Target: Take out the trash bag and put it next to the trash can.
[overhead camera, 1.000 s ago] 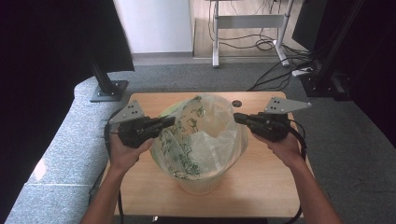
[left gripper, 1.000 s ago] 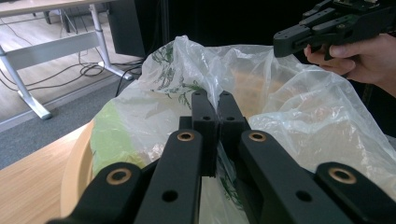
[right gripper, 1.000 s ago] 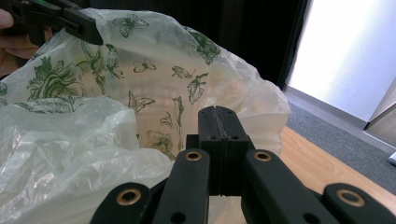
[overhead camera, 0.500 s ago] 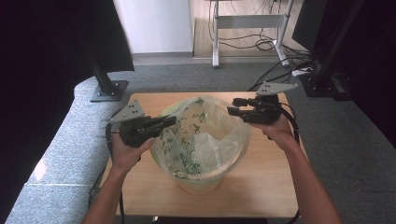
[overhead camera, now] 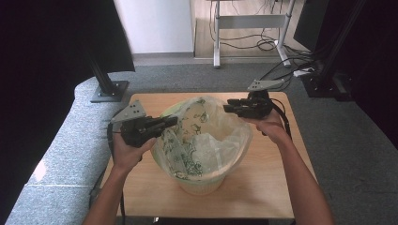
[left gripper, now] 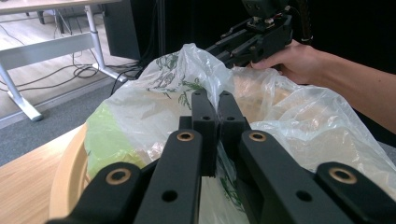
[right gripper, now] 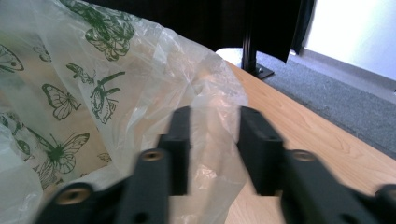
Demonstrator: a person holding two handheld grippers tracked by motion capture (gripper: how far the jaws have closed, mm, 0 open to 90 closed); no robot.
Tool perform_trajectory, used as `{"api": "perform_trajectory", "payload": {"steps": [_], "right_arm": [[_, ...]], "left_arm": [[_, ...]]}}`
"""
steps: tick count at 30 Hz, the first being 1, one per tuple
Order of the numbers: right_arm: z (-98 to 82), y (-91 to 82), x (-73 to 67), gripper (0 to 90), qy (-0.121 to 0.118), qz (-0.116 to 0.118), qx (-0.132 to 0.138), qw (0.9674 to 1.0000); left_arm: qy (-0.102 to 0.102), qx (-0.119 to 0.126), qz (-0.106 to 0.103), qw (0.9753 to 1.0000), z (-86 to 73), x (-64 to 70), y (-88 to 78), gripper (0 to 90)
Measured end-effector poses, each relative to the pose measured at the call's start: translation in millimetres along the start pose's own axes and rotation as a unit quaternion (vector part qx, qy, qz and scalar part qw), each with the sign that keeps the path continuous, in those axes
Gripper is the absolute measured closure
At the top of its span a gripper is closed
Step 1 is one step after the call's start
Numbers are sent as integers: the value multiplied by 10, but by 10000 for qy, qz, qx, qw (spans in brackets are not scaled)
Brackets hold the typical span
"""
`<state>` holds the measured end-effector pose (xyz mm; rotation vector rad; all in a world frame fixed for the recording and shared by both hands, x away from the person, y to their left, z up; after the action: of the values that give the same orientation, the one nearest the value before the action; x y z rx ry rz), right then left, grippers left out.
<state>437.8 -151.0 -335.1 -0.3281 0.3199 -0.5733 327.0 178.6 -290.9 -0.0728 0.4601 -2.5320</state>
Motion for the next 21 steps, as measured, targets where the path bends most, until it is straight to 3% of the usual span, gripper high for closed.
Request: {"api": "perform_trajectory", "payload": {"steps": [1,2,4,9,12,17,21], "right_arm": [[-4,0,0,791,-39,-38,44,10000],[-4,0,0,791,-39,-38,44,10000],[1,2,0,895,-61,-120,90,9999],[11,4,-7,899,-113,-115,111,9998],[64,-30,-40,900,-126,-108,290,9994],[243,-99,-226,900,-368,23,601,9975],[351,-118,-391,900,-570,155,687,9959]], "left_arm": [[-18,7,2,10000,-10,-5,-3,891],[-18,7,2,10000,-10,-5,-3,892],[-36,12,5,10000,-21,-12,-8,892],[-44,23,32,10000,-20,-12,-18,892],[-34,39,49,10000,-11,-6,-18,892],[-48,63,85,9999,4,2,-8,893],[-63,39,108,9999,5,12,8,893]]}}
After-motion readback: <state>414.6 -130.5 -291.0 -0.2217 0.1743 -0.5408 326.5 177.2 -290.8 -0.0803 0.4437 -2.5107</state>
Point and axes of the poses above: each handheld gripper's, and its own axes: y roughly forward along the jaws, z roughly out of its top, x roughly to its right, the point moved 2 cm from there along y, roughly forward along the jaws, and after that the axes turned 6 degrees about y, right-handed, at the moved point
